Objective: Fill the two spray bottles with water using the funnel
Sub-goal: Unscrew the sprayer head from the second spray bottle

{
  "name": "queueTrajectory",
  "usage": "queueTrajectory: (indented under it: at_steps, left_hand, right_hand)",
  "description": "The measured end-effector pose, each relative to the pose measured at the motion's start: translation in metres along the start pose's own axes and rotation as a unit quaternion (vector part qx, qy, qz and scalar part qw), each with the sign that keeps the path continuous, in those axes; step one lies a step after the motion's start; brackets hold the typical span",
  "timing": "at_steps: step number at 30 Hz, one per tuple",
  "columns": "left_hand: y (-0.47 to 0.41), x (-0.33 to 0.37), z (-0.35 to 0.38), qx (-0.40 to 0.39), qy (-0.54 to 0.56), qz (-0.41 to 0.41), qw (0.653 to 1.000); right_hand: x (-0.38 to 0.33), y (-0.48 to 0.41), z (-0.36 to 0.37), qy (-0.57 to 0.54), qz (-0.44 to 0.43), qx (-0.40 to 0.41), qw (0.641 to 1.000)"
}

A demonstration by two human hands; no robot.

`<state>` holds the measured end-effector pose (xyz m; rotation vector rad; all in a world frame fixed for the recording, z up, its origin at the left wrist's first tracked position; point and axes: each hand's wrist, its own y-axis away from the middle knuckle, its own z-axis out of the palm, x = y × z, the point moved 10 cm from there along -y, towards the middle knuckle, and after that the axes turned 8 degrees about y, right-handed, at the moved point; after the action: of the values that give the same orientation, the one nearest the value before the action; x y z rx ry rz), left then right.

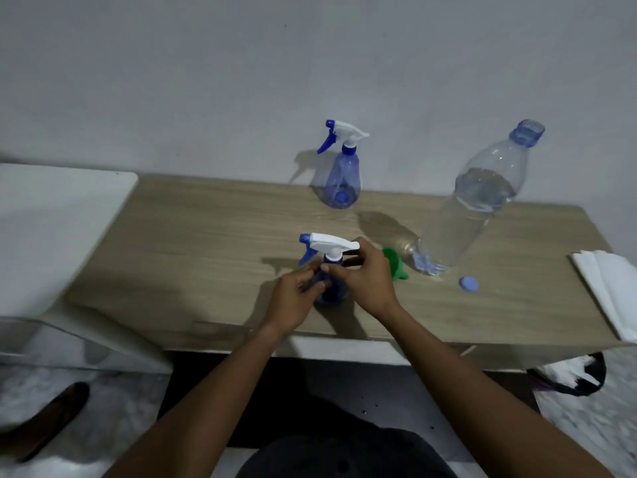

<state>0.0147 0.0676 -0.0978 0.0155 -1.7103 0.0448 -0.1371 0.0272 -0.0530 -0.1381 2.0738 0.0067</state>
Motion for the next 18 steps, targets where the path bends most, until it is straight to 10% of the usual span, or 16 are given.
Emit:
queueTrajectory:
  at_steps: [18]
  left_hand:
    - [-0.001,-0.018,-0.002,-0.048,0.0,-0.027,0.998]
  right_hand:
    - [0.004,-0.008,0.004,0.026,-0.037,-0.101,0.994]
